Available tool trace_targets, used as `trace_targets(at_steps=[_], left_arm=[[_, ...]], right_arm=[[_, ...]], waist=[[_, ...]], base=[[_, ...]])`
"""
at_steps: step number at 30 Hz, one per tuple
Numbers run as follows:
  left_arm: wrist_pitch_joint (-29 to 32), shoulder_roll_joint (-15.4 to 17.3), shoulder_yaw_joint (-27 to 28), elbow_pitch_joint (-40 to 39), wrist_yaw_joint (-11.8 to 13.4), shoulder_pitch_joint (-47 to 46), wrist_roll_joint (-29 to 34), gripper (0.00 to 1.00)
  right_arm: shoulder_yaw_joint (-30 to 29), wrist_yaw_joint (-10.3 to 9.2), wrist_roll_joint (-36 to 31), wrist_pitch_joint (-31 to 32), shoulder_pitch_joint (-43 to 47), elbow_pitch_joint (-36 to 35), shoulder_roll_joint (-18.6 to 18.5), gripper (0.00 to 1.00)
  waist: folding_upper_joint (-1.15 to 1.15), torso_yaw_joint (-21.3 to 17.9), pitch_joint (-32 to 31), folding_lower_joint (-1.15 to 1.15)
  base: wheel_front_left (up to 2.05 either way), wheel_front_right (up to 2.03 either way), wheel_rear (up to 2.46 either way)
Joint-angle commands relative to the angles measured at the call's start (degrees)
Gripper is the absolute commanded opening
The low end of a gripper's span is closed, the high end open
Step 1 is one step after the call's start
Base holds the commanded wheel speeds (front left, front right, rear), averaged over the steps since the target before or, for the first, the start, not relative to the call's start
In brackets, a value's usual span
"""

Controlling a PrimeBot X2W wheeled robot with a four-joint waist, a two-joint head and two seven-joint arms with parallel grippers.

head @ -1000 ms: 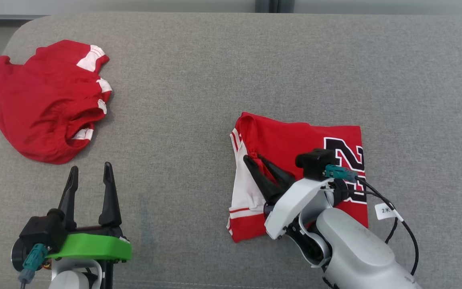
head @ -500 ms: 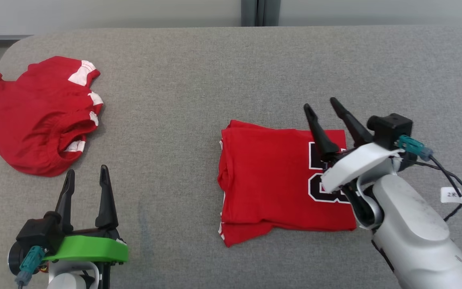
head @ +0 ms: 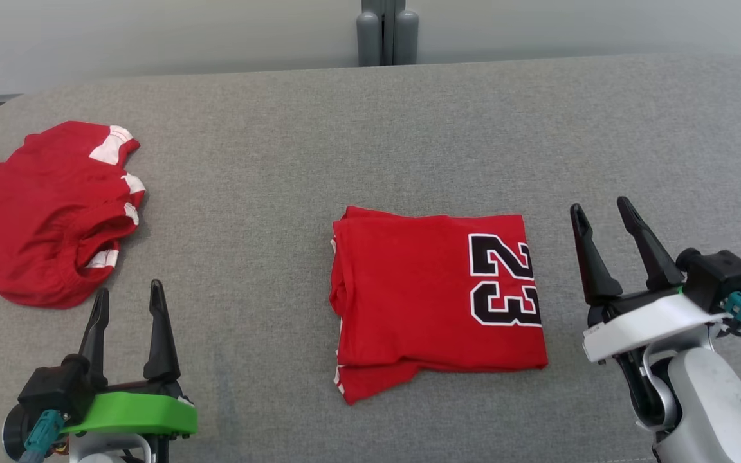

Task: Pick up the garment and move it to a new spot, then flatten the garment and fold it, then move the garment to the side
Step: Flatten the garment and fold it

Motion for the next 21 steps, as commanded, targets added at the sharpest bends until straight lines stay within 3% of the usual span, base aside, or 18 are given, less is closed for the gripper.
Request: trace_targets(at_steps=[1,10,21], left_arm=[[-0.01,0.1,0.14,-0.09,0.3,0.87,0.25,1.0],[-0.01,0.1,0.41,0.2,-0.02,1.69,1.13,1.0],[-0.01,0.11,0.63,1.17,-0.2,2.97,2.47,1.0]], right_arm=[[-0.41,-0.01,-0.86,-0.14,1.59,-1.29,0.13,1.0],[-3.76,-0.01,-5.07,-0.15,9.56,-7.13,3.38,1.0],[-5.55,-0.02,-7.47,-0.15,14.49,-8.9,4.73,1.0]], waist=[[0.0,-0.66,-0.75,0.0],[0.0,-1.02,-2.82,0.0],[0.0,-1.04,-4.77,0.0]], base=[[0.0,0.0,0.0],[0.0,0.0,0.0],[0.0,0.0,0.0]])
